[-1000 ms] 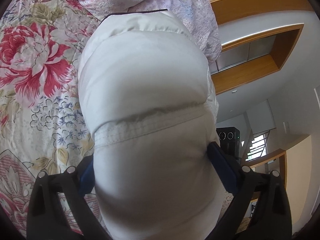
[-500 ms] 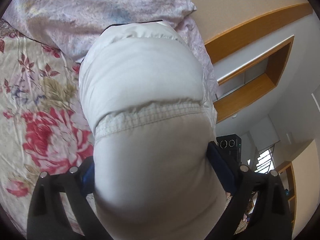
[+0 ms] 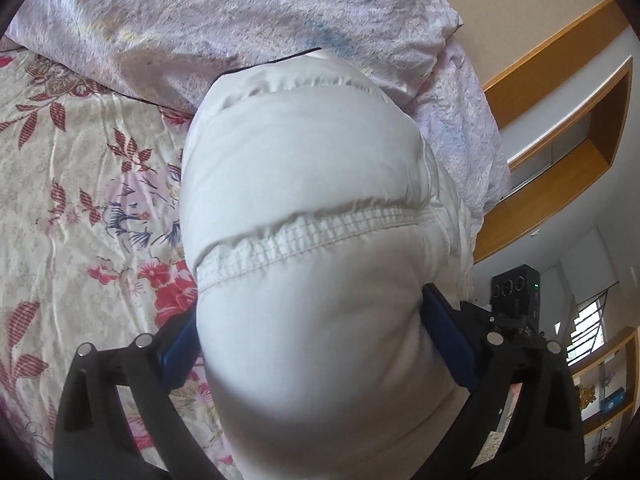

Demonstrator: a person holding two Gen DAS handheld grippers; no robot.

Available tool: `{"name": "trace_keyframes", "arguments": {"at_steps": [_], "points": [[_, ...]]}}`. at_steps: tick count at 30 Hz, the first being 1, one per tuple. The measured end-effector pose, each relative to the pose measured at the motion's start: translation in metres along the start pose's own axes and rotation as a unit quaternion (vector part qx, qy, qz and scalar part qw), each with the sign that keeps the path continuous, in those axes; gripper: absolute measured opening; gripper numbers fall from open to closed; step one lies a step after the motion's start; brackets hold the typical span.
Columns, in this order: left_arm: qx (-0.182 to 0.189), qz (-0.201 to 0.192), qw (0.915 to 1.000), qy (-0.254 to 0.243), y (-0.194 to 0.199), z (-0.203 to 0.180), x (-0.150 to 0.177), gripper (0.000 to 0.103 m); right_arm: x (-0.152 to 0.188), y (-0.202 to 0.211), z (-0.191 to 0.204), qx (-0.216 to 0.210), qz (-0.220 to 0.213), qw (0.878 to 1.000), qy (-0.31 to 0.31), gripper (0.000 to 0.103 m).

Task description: Fold large clothes

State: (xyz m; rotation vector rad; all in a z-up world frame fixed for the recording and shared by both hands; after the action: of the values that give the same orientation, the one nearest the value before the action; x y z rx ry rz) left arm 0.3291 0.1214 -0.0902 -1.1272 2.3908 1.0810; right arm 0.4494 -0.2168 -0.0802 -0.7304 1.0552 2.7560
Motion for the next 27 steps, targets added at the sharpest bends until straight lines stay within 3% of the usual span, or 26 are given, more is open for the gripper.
{"name": "trace_keyframes", "arguments": {"at_steps": [3,6,8,11,13,17,22,27], "points": [[-0.063,-0.04,0.9962,-0.044,0.019,-0.009,-0.006,0.1,-0.007,0.052,0.011,0.069,-0.101,0.992,0.044,0.099],[-0.148,-0.098,0.9765,-0.122,0.035,-0.035,-0.016,0.1,-0.009,0.077,0.046,0.103,-0.166,0.975,0.105,0.096],[-0.171,-0.129,0.9636,-0.16,0.039,-0.057,-0.02,0.1,-0.012,0.067,0.081,0.131,-0.182,0.96,0.166,0.092],[-0.2,-0.151,0.944,-0.215,0.033,-0.09,-0.024,0.1,-0.014,0.034,0.112,0.158,-0.18,0.941,0.24,0.073],[-0.214,-0.148,0.937,-0.233,0.026,-0.1,-0.025,0.1,-0.028,0.025,0.114,0.149,-0.175,0.94,0.253,0.054],[-0.224,-0.127,0.9379,-0.233,0.007,-0.097,-0.03,0.1,-0.041,-0.004,0.119,0.167,-0.165,0.931,0.28,0.043],[-0.255,-0.091,0.9319,-0.242,-0.023,-0.079,-0.026,0.1,-0.035,-0.03,0.095,0.196,-0.14,0.931,0.276,0.041],[-0.253,-0.081,0.9339,-0.239,-0.038,-0.068,-0.025,0.101,-0.034,-0.043,0.082,0.19,-0.128,0.934,0.275,0.041]]}}
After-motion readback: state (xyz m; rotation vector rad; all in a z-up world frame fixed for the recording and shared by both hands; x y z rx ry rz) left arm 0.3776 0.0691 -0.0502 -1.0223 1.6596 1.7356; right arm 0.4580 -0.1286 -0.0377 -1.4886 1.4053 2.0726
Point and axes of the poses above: each gripper's, at about its wrist camera, not at the fingertips, and y roughly against the way its jaws point, z to its left, x to its underside, the point moved 3 cm from there along -y, roughly the way its jaws point, and after that the axes turned 4 degrees about -z, right-handed, at the moved point
